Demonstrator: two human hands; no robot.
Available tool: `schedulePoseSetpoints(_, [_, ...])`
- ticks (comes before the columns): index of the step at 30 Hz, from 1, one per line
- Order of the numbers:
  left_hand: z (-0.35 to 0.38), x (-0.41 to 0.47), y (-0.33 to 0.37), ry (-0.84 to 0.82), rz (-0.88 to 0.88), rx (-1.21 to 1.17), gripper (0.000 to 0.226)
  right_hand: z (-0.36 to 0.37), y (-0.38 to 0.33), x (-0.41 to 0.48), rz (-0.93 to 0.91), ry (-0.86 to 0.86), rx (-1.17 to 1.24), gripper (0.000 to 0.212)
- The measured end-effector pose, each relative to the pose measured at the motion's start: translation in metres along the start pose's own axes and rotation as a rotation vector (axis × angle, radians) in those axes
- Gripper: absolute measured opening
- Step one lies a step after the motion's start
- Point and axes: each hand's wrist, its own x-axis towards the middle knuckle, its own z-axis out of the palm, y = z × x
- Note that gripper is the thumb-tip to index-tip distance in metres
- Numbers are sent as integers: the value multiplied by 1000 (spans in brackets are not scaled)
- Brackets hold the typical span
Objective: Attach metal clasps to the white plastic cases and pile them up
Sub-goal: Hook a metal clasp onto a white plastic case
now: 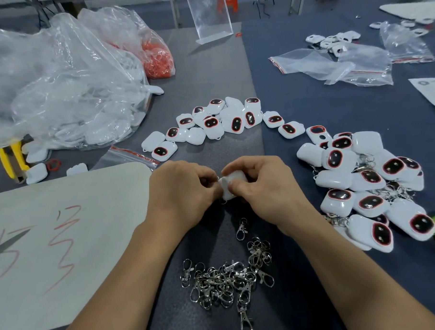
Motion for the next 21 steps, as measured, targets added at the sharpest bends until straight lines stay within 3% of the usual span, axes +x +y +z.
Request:
schedulePoseSetpoints(4, [0,-1,-1,-3,-164,-288,12,-3,-3,3,19,102,66,30])
schedulePoseSetpoints(9, [1,3,0,-65,-266,-714,12,-5,-8,-2,-39,55,23,12])
schedulePoseSetpoints(15, [-1,2,-1,-143,-265,-824,13,-7,-11,-7,-144,15,53,14])
schedulePoseSetpoints(21, [0,2,-1,-115,-238,-859,15,-5,-12,-4,-63,41,209,17])
